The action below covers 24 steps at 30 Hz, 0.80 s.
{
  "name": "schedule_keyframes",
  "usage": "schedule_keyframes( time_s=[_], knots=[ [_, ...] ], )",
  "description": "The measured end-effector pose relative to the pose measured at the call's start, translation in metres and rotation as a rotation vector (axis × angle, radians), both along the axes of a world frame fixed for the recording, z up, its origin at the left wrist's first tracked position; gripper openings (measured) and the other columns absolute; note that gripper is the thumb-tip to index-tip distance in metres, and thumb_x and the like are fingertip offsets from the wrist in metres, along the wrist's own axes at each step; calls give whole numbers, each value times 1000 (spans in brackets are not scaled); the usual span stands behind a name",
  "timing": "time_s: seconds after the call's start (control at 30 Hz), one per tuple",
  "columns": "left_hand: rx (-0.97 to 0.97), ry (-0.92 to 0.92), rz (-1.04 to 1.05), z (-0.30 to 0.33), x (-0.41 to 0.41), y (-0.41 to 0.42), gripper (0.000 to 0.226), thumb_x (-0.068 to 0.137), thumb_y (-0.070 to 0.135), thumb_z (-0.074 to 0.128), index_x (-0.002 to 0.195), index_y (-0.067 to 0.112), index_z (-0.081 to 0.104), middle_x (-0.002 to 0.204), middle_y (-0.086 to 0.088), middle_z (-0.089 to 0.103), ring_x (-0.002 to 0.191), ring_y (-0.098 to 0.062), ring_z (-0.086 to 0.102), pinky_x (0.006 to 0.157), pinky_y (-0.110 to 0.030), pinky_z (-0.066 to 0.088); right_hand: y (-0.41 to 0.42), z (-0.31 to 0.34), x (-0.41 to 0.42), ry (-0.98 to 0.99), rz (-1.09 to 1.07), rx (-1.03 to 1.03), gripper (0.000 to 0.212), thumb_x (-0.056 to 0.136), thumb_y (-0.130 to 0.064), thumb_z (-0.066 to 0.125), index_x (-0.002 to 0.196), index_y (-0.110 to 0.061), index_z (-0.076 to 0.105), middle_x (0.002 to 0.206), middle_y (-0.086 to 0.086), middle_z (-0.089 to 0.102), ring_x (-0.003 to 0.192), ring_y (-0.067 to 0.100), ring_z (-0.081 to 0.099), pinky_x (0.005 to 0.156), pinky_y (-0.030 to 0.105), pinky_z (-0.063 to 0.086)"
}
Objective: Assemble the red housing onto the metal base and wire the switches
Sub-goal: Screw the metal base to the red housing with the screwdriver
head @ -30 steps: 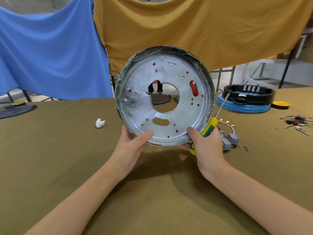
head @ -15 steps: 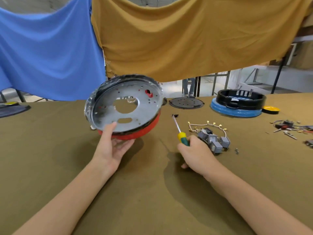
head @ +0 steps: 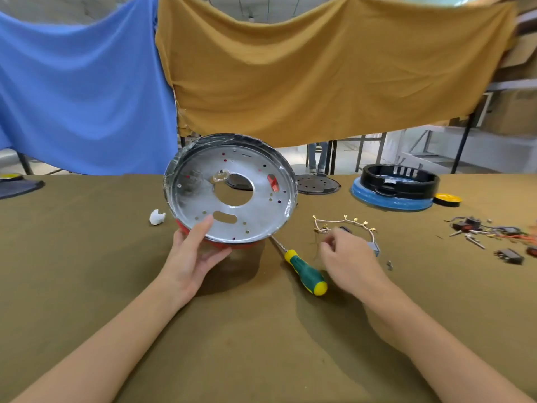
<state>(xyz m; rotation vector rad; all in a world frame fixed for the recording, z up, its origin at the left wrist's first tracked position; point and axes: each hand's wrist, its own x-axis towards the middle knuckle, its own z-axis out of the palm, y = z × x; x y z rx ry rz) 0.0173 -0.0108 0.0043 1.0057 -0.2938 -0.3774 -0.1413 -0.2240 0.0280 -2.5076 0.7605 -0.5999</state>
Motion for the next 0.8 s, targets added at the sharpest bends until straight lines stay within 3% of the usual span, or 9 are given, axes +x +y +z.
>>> schedule_keyframes(
  time_s=[0.13,0.2,0.27,0.43,0.53,0.67,0.8],
  knots=[
    [22,20,-11,-1,3,-1,68,84,39,72,144,18,46,137,-6,62,106,-28,71,76,-37,62,-43,8,-19,133,-152,-62,8,91,-21,56,92,-17,62,92,4,66,84,23,61,74,37,53],
    [31,10,-17,-2,3,-2,68,84,40,72,143,17,46,135,-7,64,105,-27,72,75,-36,62,-57,8,-27,128,-184,-67,10,90,-28,63,89,-19,56,85,-1,61,75,14,56,59,29,45],
    [50,-20,-28,-2,3,-2,68,83,40,72,142,18,47,134,-6,64,105,-27,72,76,-37,62,-67,7,-33,111,-198,-52,15,90,-30,62,89,-20,51,82,-2,58,73,11,52,53,27,36],
    [77,-55,-30,-3,1,-3,64,82,37,72,139,19,47,134,-5,65,105,-27,72,76,-38,62,-76,-2,-41,297,-240,-63,17,89,-27,70,96,-15,60,84,0,59,78,17,56,64,29,45],
    [85,-75,-53,-3,-1,-4,63,83,34,70,139,18,46,136,-5,63,107,-27,71,80,-40,62,-78,-9,-43,281,-268,-111,14,90,-26,70,94,-14,64,87,3,62,80,22,57,68,31,45],
    [72,-99,-94,-3,-4,-3,60,86,26,67,141,18,46,139,-5,61,112,-28,69,86,-44,61,-81,-14,-41,253,-295,-139,11,93,-22,66,92,-15,57,81,1,56,76,19,51,60,28,38],
    [75,-122,-131,-2,-6,-2,63,84,24,68,142,17,44,137,-7,63,115,-30,67,83,-42,61,-83,-15,-38,260,-306,-98,15,93,-26,66,88,-13,62,79,3,59,77,22,57,66,31,46]
  ],
)
